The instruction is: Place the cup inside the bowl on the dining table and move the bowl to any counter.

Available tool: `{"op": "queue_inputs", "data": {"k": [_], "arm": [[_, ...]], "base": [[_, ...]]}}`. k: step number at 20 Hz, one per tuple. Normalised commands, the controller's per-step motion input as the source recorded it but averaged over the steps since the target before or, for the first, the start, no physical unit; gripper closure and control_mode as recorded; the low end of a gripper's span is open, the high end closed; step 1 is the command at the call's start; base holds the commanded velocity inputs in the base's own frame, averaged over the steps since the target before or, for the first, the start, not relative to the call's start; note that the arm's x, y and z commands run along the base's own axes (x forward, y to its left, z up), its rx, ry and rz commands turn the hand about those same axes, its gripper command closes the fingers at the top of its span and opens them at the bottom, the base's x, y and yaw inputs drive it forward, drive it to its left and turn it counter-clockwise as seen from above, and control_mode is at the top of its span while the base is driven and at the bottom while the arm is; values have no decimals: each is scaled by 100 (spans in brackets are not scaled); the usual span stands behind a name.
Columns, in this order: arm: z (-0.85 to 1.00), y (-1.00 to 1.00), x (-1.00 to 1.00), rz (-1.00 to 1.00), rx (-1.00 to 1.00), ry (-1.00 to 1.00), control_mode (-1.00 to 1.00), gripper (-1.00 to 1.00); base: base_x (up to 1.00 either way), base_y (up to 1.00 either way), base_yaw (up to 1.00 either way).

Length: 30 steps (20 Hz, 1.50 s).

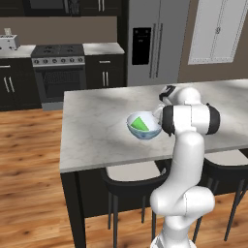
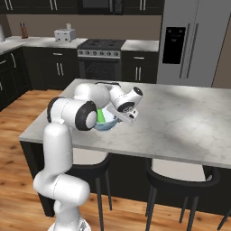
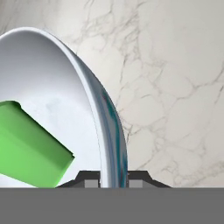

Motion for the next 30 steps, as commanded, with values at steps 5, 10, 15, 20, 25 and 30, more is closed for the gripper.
{"op": "queue_inputs", "data": {"k": [5, 10, 15, 20, 25, 30], "arm": [[0, 0, 0, 0, 0, 0, -100, 100], [3, 0, -15, 0, 0, 0, -100, 100], [23, 0, -27, 0, 0, -1, -100, 100], [41, 0, -31, 0, 0, -3, -100, 100], [42, 0, -37, 0, 0, -3, -100, 100], [44, 0, -40, 0, 0, -4, -100, 100]], "base": [[0, 0, 0], [0, 0, 0], [0, 0, 0], [0, 0, 0], [0, 0, 0], [0, 0, 0]]}}
